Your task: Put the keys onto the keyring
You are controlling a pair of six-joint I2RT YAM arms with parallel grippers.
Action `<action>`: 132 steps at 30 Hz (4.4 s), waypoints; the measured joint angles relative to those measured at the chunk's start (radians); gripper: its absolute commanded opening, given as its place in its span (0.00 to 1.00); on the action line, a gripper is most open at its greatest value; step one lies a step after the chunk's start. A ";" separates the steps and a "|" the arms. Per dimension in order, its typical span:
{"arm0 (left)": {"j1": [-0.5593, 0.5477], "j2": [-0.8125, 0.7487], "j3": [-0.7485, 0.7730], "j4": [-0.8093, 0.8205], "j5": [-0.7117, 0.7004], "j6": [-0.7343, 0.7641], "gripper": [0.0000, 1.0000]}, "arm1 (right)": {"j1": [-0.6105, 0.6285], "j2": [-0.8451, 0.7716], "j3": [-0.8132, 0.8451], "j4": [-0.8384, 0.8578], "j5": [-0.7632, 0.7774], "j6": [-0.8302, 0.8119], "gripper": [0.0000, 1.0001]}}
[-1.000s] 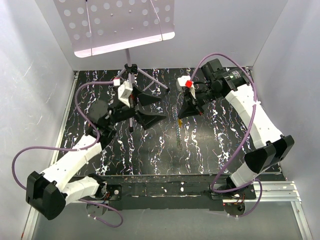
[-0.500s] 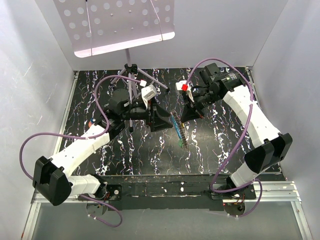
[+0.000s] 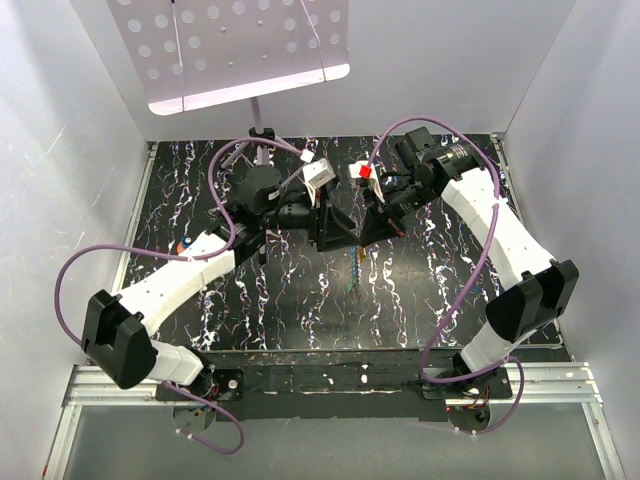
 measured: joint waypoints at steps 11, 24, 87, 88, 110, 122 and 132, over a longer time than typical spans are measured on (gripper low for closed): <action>0.036 0.069 0.083 -0.160 0.072 -0.070 0.39 | -0.006 0.003 -0.002 0.000 -0.020 0.022 0.01; 0.034 0.108 0.118 -0.193 0.147 -0.069 0.26 | -0.006 0.006 -0.003 0.000 -0.034 0.023 0.01; 0.016 -0.025 -0.353 1.030 -0.164 -0.345 0.00 | -0.149 -0.102 0.100 -0.007 -0.431 0.059 0.50; 0.016 -0.025 -0.356 1.043 -0.168 -0.351 0.00 | -0.150 -0.102 0.113 -0.006 -0.428 0.073 0.50; 0.016 0.023 -0.393 1.138 -0.204 -0.409 0.00 | -0.182 -0.150 -0.013 0.207 -0.423 0.412 0.50; 0.016 0.023 -0.396 1.104 -0.210 -0.390 0.00 | -0.243 -0.220 -0.104 0.291 -0.471 0.472 0.50; 0.016 0.007 -0.396 1.023 -0.211 -0.341 0.00 | -0.275 -0.243 -0.175 0.365 -0.519 0.507 0.49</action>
